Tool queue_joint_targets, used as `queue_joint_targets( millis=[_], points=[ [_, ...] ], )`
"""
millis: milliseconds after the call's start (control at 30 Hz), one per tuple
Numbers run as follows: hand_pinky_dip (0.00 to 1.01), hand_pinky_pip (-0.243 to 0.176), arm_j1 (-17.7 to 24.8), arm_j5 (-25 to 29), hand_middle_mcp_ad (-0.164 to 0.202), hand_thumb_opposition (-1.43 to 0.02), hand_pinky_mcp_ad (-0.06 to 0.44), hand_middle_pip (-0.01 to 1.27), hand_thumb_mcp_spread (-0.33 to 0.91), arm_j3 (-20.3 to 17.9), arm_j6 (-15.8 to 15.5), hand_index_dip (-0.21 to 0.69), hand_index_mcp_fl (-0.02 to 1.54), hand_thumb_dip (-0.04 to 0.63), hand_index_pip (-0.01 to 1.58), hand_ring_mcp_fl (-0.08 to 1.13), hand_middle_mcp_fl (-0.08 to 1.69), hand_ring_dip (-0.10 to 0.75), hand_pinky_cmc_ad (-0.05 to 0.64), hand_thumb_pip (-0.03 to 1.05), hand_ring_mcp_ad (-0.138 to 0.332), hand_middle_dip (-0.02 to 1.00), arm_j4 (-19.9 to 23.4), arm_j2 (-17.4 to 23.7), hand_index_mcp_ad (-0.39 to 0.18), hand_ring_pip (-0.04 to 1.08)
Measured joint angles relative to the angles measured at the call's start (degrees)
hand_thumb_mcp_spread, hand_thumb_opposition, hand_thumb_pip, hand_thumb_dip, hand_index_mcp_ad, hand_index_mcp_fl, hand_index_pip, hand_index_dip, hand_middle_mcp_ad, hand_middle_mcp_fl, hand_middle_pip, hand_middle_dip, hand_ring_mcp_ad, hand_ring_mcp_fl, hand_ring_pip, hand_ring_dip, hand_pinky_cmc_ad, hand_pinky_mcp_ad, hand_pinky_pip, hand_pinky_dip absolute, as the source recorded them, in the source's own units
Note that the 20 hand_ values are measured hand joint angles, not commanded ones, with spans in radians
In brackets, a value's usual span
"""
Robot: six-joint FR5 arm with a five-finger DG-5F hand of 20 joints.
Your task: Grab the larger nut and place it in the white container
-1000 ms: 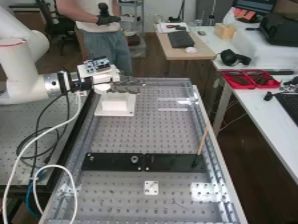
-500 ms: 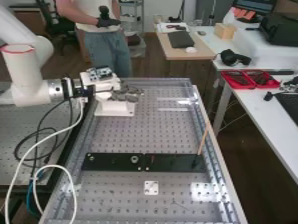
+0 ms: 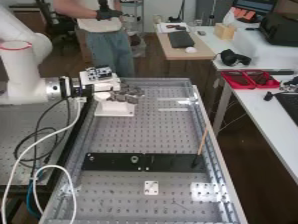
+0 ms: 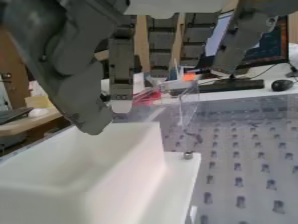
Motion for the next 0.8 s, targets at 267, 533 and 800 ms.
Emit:
queue_joint_targets(
  millis=[267, 533, 800],
  points=[
    [0.44, -0.061, -4.32, 6.38, 0.052, -0.84, 0.199, 0.13, 0.29, 1.51, 1.17, 0.012, 0.01, 0.237, 1.34, 0.02, 0.13, 0.11, 0.278, 0.83, 0.101, 0.25, -0.14, 8.16, -0.145, 0.11],
    [0.46, -0.061, -7.99, 15.89, 0.051, -0.84, 0.211, 0.13, 0.27, 6.52, -2.29, 0.009, 0.01, 0.237, 1.29, 0.02, 0.13, 0.112, 0.278, 0.83, 0.101, 0.25, -4.36, 14.22, -0.141, 0.11],
    [0.47, -0.061, -6.87, 27.29, 0.051, -0.84, 0.232, 0.13, 0.27, 11.09, -5.19, 0.009, 0.01, 0.239, 1.24, 0.02, 0.13, 0.112, 0.278, 0.81, 0.101, 0.25, -6.68, 13.71, -0.141, 0.11]
  ],
)
